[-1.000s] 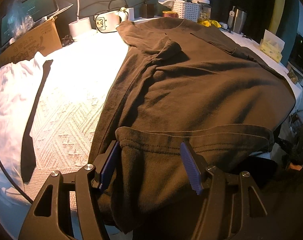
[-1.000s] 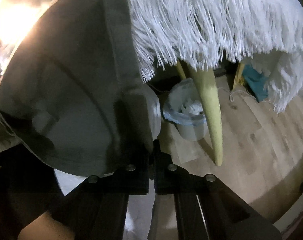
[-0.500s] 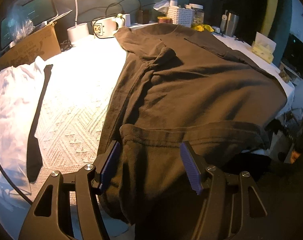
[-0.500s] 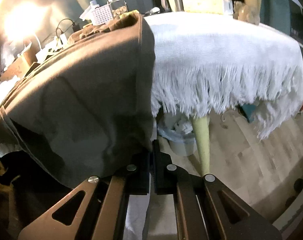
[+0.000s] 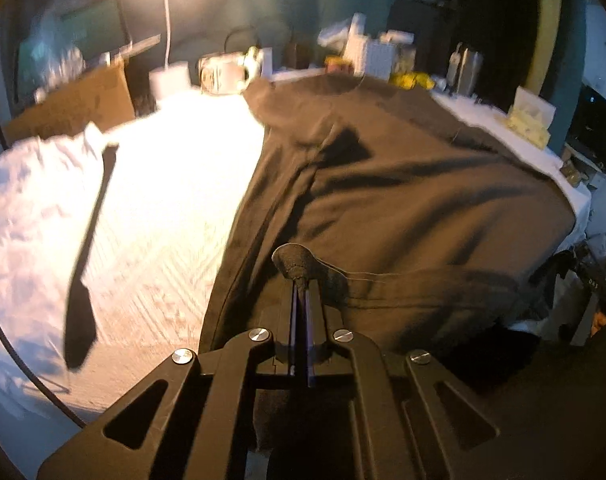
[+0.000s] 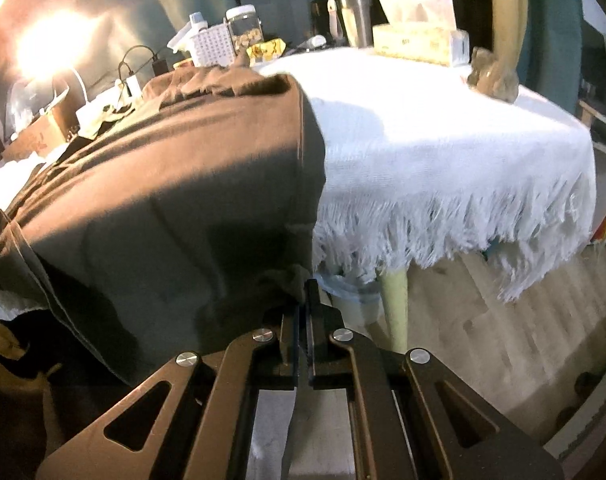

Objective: Fold small clothes

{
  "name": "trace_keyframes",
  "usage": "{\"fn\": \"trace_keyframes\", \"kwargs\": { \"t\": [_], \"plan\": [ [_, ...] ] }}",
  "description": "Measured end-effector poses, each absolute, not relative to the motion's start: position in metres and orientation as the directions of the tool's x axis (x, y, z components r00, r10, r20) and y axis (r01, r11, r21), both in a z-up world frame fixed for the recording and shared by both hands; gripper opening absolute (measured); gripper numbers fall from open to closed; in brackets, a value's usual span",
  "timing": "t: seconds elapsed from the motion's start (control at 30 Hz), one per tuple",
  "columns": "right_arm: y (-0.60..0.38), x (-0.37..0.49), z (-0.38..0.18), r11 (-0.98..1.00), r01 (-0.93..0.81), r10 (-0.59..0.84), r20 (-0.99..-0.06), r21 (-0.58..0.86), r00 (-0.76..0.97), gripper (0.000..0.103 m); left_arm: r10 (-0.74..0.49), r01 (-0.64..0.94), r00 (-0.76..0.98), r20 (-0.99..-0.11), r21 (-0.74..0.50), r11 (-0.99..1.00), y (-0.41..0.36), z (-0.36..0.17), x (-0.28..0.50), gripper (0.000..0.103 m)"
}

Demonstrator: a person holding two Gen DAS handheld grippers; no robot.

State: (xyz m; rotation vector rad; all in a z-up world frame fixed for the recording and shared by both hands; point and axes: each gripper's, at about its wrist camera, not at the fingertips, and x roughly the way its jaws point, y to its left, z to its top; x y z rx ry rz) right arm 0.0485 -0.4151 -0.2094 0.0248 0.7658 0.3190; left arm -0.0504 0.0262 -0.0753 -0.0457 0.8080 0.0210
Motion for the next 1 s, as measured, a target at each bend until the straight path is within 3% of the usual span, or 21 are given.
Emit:
{"fn": "trace_keyframes", "kwargs": {
  "t": [0.2,0.37,0.57,0.77,1.0],
  "plan": [
    [-0.43,0.048,-0.177,0.921,-0.288,0.389,-0.608,0.262,0.692,0.003,0.011,-0.026,0.756,-0.655,-0.014,1.0,0.024,-0.046,-0.056,0.002],
    [-0.439,0.053,-0.144,0.914,-0.292,0.404,-0.56,0.283,0.724,0.003,0.064,-0.078,0.796,-0.602,0.003,0.997,0.038,-0.031,-0.056,0.002],
    [-0.44,0.075,-0.115,0.914,-0.308,0.406,-0.552,0.265,0.728,0.003,0.11,-0.137,0.835,-0.539,-0.009,0.991,0.057,-0.016,-0.053,0.002],
    [-0.441,0.105,-0.095,0.88,-0.32,0.468,-0.531,0.35,0.706,0.003,0.142,-0.166,0.854,-0.501,-0.002,0.986,0.068,-0.009,-0.044,0.002],
    [-0.42,0.158,-0.096,0.893,-0.309,0.448,-0.586,0.326,0.675,0.003,0.161,-0.187,0.851,-0.5,-0.002,0.982,0.082,-0.015,-0.025,0.002]
  ]
}}
